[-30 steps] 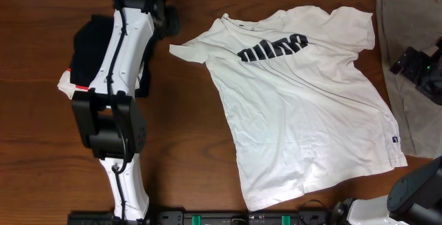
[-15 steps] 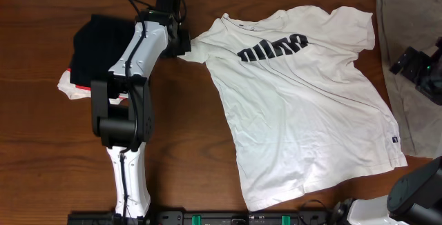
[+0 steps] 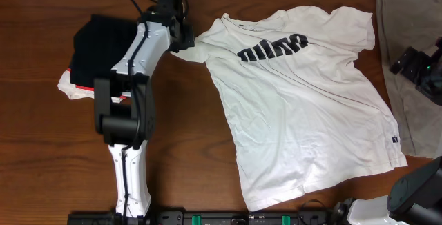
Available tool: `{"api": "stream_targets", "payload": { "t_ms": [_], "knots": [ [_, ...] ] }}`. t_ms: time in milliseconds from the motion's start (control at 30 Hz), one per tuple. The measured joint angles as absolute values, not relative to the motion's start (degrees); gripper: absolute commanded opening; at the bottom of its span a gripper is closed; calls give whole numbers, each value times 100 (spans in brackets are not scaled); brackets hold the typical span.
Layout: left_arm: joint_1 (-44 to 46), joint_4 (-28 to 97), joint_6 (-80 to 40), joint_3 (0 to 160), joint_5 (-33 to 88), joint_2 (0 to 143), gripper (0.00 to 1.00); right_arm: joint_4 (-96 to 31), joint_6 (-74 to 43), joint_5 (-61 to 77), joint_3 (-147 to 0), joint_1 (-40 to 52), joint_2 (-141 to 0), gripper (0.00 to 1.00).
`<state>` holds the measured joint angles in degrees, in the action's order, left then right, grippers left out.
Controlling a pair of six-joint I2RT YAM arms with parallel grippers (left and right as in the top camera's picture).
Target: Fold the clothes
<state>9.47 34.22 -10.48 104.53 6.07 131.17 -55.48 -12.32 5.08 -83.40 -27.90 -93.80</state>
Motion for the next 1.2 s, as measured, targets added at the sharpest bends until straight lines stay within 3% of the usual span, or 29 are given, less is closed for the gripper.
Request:
{"api": "stream_targets", "payload": {
  "t_ms": [333,600,833,1200],
  "knots": [
    [982,3640,-1046,10527,561,13447,6,-5548,-1232,506,-8340,-2790,-9380,99],
    [998,5170,-1142,10645,-305,13397,6,-5551,-1234,508,-8340,-2790,-9380,99],
    [998,6488,-2034,10606,-661,13395,6,-5551,-1232,506,-8340,-2790,-9380,99],
    [998,7579,-2703,10541,-821,13380,5,-5548,-1234,506,-8340,-2790,-9380,99]
  ]
}}
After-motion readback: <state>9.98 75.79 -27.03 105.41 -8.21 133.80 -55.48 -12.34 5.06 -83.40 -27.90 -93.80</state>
